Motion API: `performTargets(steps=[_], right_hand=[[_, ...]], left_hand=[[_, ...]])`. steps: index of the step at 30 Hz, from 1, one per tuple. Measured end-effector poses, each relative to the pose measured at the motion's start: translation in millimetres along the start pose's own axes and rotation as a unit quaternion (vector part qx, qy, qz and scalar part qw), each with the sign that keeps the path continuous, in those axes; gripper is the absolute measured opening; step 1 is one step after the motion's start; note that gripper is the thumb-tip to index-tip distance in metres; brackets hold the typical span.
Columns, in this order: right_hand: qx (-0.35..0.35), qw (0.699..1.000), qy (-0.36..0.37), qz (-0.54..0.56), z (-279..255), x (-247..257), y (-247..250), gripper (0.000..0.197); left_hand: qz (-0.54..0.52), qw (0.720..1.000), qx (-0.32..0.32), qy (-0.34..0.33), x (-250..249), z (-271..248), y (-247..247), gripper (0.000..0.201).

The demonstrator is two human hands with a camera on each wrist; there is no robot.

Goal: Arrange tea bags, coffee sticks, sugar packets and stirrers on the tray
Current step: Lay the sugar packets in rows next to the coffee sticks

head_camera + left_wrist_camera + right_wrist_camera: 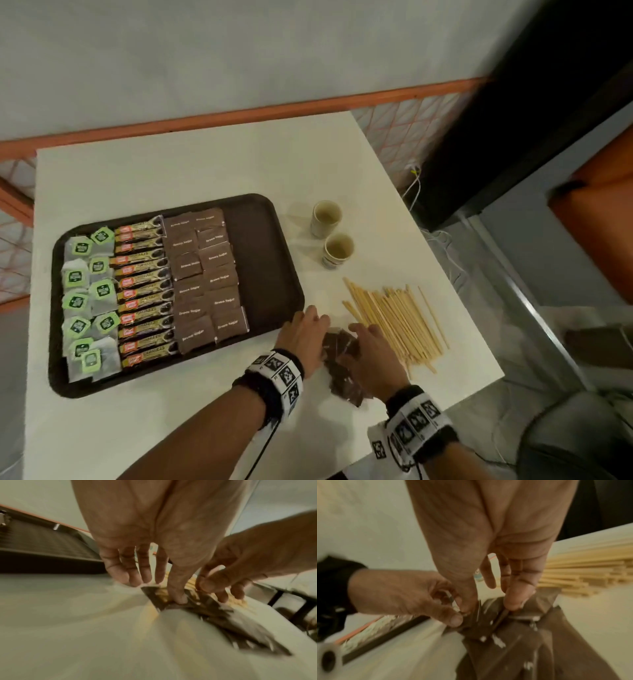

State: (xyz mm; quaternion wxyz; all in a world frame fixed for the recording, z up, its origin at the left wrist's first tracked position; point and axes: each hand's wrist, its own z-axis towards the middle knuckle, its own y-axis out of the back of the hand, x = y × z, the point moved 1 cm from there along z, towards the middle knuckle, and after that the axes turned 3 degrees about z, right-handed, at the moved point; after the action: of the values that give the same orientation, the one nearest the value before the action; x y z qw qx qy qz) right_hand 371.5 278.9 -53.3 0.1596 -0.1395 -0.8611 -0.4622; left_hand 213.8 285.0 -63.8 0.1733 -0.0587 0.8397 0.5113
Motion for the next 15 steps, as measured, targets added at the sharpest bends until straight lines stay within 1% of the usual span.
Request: performTargets(steps=[2,3,5,7,9,11,12,13,15], right_hand=[[0.000,0.999,0.010,-0.032,2,5,-7,0.049],[-0.003,0.999,0.002,-0.045,4,6,-11,0.047],[-0.006,0.999,-0.024,-0.032,6,7,-18,0.045],[0.003,1.000,-0.016,-0.011,7,7,-21,0.035],[-0.002,0.999,0.013,0.039,5,4,-15,0.016],[-0.021,0.991,0.013,0.129,-1,-7,-1,0.005],[-0.023,0.987,0.012,0.160,-5,-14,7,0.005],[-0.015,0.984,0.017,0.175,-10,-22,14,0.009],[0.036,0.987,0.030,0.151,-23,-37,24,0.017]], left_hand=[[0.034,0.999,-0.002,0.009,-4,-1,-4,0.041],[0.041,0.999,0.001,0.018,-4,-2,-5,0.041],[0.052,0.998,0.011,0.032,-3,-4,-8,0.039],[0.051,0.998,0.026,0.036,-1,-7,-12,0.030],[0.018,0.998,0.040,0.044,4,-13,-12,0.021],[-0.035,0.997,0.037,0.057,11,-19,-9,0.018],[-0.060,0.995,0.036,0.068,14,-23,-6,0.018],[-0.081,0.993,0.040,0.074,16,-27,-3,0.019],[-0.117,0.988,0.067,0.070,17,-33,0,0.021]])
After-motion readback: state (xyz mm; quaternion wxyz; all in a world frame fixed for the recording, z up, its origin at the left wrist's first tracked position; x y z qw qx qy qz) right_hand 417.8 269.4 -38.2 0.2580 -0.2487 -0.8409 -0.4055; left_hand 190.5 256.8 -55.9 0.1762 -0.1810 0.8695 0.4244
